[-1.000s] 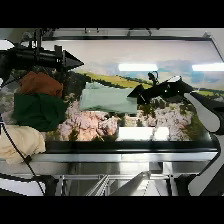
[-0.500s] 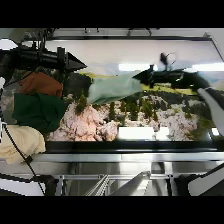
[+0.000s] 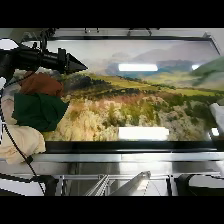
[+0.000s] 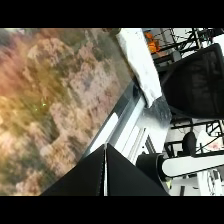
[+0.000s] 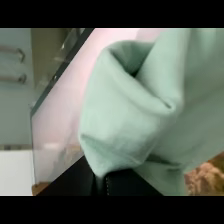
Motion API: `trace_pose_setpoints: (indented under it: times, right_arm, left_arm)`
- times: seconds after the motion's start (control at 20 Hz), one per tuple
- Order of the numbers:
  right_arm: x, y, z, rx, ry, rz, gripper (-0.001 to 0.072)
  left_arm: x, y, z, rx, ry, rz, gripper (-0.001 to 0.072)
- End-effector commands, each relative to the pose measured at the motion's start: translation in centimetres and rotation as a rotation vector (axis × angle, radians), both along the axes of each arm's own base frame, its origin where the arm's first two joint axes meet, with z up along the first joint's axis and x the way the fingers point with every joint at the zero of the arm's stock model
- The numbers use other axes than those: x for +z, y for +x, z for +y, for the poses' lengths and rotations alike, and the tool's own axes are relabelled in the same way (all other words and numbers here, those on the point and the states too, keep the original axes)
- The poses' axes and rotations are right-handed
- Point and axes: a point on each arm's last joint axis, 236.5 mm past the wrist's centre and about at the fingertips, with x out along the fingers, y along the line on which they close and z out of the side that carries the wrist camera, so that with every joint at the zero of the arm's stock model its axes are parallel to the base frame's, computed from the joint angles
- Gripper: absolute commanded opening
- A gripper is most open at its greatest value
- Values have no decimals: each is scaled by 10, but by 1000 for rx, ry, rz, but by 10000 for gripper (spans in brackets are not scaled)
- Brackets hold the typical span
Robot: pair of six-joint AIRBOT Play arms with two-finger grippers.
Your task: Fold the shirts.
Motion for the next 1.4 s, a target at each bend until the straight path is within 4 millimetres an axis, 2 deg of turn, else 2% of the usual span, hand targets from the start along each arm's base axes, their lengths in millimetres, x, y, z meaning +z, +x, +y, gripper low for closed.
trace_pose_setpoints:
  times: [0.0,0.1,0.2,0.3,0.35,0.45,0.65,0.8,0.85,0.95,1.0,1.15,1.2,1.25,1.3,1.35]
  right_arm:
    - [2,-76,-80,-229,41,168,15]
    - [-33,-126,-105,-315,70,369,15]
    - [-75,-190,-128,-418,16,654,15]
    - [-101,-256,-147,-504,-67,920,15]
    - [-104,-275,-156,-526,-121,980,15]
    - [-104,-293,-162,-554,-147,1025,15]
    - [-108,-308,-169,-561,-186,1078,16]
    - [-120,-317,-167,-538,-182,1124,18]
    - [-125,-318,-165,-529,-168,1137,70]
    - [-134,-320,-160,-510,-145,1157,541]
    - [-135,-320,-159,-508,-142,1159,607]
    - [-134,-315,-156,-518,-119,1142,600]
    - [-134,-304,-152,-520,-85,1108,598]
    - [-133,-286,-147,-499,-55,1044,562]
    - [-129,-260,-138,-452,-26,952,339]
    - [-120,-224,-126,-374,-13,821,15]
  left_arm:
    - [0,-1,0,-4,1,0,2]
    - [0,-1,0,-3,1,-1,2]
    - [0,-1,0,-4,1,-1,2]
    - [0,-2,0,-8,1,1,2]
    - [0,-3,0,-14,1,3,2]
    - [0,-4,0,-16,1,5,2]
    - [0,-4,0,-18,1,5,2]
    - [0,-4,0,-17,1,5,2]
    - [0,-4,0,-17,1,5,2]
    - [0,-4,0,-17,1,6,2]
    - [0,-5,0,-18,1,6,2]
    - [0,-4,0,-17,1,5,1]
    - [0,-4,0,-17,1,5,1]
    - [0,-4,0,-16,0,4,1]
    - [1,-4,0,-17,-1,3,1]
    - [4,-4,0,-21,1,-7,0]
